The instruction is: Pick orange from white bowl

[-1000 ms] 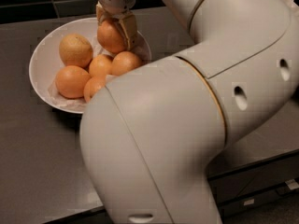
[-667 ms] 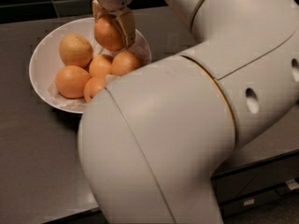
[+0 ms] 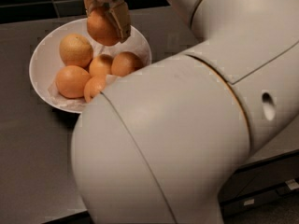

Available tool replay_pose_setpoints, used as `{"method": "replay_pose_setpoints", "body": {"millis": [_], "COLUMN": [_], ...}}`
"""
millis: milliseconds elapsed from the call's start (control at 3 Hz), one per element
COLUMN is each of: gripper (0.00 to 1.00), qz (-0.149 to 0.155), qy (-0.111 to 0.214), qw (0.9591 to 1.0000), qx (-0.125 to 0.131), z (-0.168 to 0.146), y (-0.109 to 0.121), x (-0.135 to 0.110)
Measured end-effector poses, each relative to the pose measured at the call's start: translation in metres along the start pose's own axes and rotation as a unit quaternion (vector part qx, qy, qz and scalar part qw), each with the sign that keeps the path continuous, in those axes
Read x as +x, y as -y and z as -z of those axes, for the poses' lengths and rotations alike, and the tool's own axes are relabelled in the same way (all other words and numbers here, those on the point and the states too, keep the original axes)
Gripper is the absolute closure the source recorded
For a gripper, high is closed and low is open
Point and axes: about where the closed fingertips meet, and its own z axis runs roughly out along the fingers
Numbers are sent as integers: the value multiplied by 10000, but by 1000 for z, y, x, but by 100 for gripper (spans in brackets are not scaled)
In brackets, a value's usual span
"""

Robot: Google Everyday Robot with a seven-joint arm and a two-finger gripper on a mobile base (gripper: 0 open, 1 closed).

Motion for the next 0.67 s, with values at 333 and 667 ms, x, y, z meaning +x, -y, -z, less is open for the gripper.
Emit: {"method": "replay_pose_setpoints", "body": {"millis": [333, 667], "gripper": [100, 100], "qz": [-67, -67], "qy": [-283, -283], "qw": [9995, 9995], "qx": [103, 104], "z": [24, 24], "y": [4, 4], "x": [-7, -7]}}
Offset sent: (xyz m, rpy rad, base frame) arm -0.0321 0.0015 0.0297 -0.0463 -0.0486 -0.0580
